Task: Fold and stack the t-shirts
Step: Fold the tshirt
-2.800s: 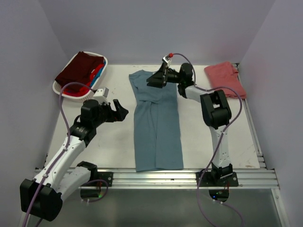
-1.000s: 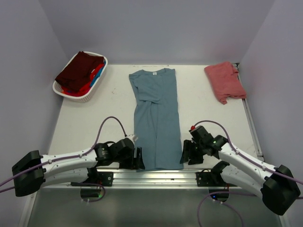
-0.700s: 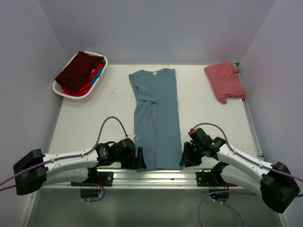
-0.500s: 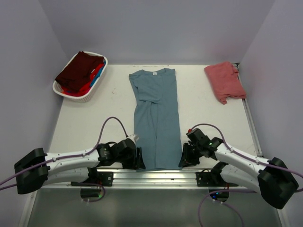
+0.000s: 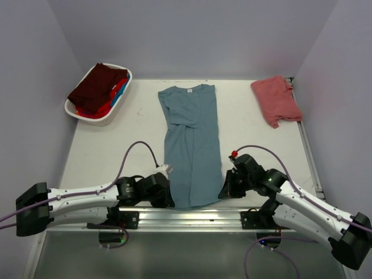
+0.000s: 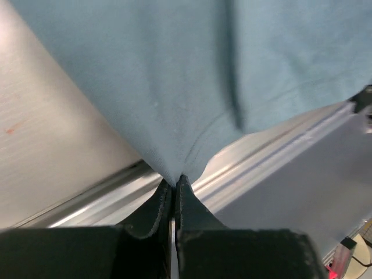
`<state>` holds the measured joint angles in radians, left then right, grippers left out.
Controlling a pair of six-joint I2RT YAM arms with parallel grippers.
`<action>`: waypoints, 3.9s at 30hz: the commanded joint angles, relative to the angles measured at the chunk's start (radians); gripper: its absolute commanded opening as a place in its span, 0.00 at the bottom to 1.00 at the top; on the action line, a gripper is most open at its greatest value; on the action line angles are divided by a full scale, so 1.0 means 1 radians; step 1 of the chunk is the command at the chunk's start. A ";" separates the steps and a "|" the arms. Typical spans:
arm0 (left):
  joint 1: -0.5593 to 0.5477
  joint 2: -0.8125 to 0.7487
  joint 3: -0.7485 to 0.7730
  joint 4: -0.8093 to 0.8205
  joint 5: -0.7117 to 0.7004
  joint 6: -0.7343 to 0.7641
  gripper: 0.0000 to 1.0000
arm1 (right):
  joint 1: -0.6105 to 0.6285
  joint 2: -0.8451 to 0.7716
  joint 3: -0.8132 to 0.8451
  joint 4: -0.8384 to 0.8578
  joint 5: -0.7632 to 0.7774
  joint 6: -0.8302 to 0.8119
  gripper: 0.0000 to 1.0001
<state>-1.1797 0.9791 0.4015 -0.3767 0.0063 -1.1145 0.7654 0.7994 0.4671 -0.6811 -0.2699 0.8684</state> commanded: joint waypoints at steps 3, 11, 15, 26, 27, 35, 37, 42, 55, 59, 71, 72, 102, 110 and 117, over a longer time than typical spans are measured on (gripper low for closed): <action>-0.054 -0.042 0.158 -0.094 -0.115 0.008 0.00 | 0.006 -0.040 0.119 -0.135 0.054 -0.061 0.00; -0.095 -0.152 0.211 -0.278 -0.288 -0.080 0.00 | 0.005 -0.101 0.241 -0.248 0.230 -0.106 0.00; -0.095 -0.207 0.140 -0.274 -0.393 -0.103 0.00 | 0.005 -0.068 0.245 -0.224 0.296 -0.132 0.00; -0.093 -0.088 0.089 0.040 -0.684 0.051 0.00 | 0.005 0.144 0.251 0.035 0.422 -0.227 0.00; -0.093 -0.079 0.079 0.068 -0.703 0.068 0.00 | 0.003 0.149 0.248 0.070 0.426 -0.238 0.00; -0.071 -0.049 -0.007 0.296 -0.884 0.185 0.00 | 0.005 0.205 0.249 0.169 0.515 -0.275 0.00; -0.037 -0.043 -0.042 0.410 -0.875 0.235 0.00 | 0.003 0.224 0.260 0.201 0.531 -0.292 0.00; 0.069 0.010 -0.082 0.568 -0.792 0.318 0.00 | 0.003 0.322 0.301 0.265 0.577 -0.321 0.00; 0.242 0.171 -0.007 0.811 -0.677 0.531 0.00 | -0.090 0.569 0.453 0.428 0.589 -0.381 0.00; 0.316 0.230 0.017 0.855 -0.635 0.576 0.00 | -0.127 0.636 0.507 0.443 0.568 -0.404 0.00; 0.554 0.516 0.189 0.993 -0.361 0.676 0.00 | -0.221 0.856 0.708 0.430 0.564 -0.424 0.00; 0.564 0.552 0.207 0.992 -0.336 0.685 0.00 | -0.227 0.885 0.734 0.428 0.570 -0.422 0.00; 0.695 0.285 0.007 0.693 0.053 0.559 1.00 | -0.297 0.572 0.328 0.423 0.276 -0.286 0.98; 0.704 0.372 0.008 0.726 0.165 0.527 1.00 | -0.344 0.630 0.226 0.584 0.087 -0.206 0.82; 0.758 0.500 0.002 0.789 0.221 0.501 1.00 | -0.383 0.701 0.205 0.660 0.018 -0.174 0.65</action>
<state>-0.4515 1.4181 0.4129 0.4191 0.1734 -0.5835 0.3954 1.4834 0.6800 -0.1005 -0.1886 0.6640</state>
